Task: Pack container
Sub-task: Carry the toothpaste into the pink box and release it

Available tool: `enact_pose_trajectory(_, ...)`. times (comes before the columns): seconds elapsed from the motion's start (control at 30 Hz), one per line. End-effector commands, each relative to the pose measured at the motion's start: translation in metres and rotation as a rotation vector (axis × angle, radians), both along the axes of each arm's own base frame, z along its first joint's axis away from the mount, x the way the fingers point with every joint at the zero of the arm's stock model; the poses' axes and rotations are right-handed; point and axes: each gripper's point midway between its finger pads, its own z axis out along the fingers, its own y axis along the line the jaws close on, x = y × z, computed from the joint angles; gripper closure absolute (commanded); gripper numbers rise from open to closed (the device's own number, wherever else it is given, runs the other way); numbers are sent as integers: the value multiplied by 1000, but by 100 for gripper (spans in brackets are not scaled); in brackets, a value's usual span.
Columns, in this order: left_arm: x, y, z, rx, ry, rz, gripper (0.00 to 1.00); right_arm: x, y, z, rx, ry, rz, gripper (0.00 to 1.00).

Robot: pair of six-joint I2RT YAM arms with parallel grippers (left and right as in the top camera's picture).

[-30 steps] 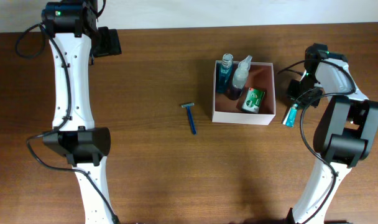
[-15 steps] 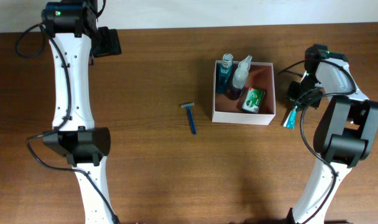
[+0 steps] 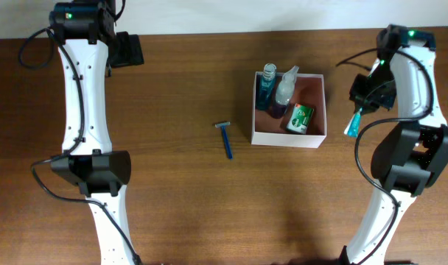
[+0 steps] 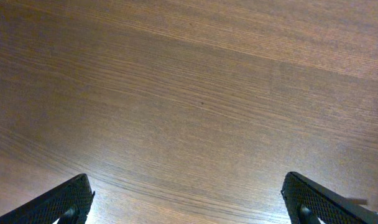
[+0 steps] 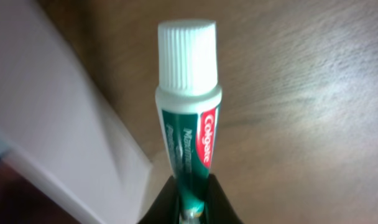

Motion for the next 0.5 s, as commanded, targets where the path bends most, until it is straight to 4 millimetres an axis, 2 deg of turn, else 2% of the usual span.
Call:
enact_pose_trajectory(0.0, -2, 3, 7, 6, -15, 14, 1, 16, 21, 33, 122, -97, -3, 91)
enact_pose_trajectory(0.17, -2, 3, 7, 6, -15, 14, 1, 26, 45, 53, 165, -153, 37, 91)
enact_pose_trajectory(0.47, -2, 3, 7, 6, -15, 14, 1, 48, 93, 54, 143, -226, 159, 88)
